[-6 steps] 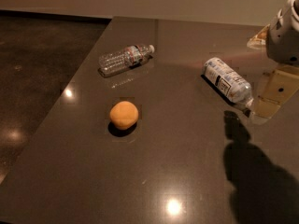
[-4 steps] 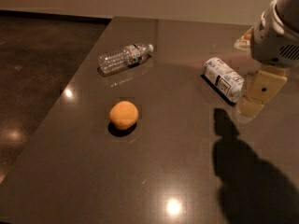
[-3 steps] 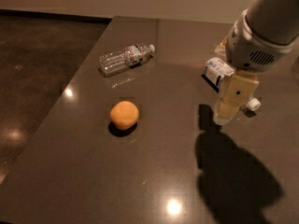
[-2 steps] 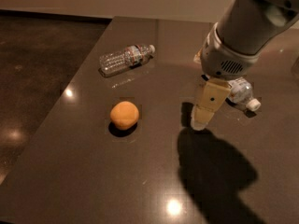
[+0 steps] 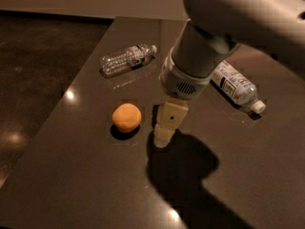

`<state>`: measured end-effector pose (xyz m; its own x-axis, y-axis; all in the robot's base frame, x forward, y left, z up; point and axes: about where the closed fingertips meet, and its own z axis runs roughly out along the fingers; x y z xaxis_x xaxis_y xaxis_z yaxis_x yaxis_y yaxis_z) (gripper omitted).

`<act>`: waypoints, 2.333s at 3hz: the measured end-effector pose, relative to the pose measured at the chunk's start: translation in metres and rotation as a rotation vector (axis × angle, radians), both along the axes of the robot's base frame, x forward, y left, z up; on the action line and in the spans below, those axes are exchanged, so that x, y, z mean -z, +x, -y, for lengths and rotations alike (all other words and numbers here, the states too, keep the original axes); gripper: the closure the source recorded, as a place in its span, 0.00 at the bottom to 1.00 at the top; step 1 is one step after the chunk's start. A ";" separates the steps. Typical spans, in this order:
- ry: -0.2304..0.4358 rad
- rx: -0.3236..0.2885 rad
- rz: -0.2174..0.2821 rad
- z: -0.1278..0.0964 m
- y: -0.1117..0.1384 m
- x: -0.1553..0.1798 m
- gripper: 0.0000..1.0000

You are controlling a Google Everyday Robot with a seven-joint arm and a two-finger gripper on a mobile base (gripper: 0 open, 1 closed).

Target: Pick orange

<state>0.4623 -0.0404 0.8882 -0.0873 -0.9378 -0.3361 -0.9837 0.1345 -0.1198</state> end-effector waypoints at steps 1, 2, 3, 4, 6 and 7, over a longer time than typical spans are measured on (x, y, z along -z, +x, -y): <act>0.025 -0.020 -0.014 -0.029 0.003 0.013 0.00; 0.040 -0.039 -0.026 -0.049 0.004 0.021 0.00; 0.049 -0.052 -0.033 -0.064 0.004 0.022 0.00; 0.050 -0.063 -0.057 -0.075 0.005 0.026 0.15; 0.070 -0.078 -0.097 -0.092 0.002 0.025 0.61; 0.086 -0.072 -0.102 -0.091 0.001 0.009 0.84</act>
Offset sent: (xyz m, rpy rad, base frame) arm 0.0070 0.0720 -0.0330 0.0598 0.0495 0.0580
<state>0.4634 0.0502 0.8792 -0.0584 -0.9110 -0.4083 -0.9976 0.0684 -0.0099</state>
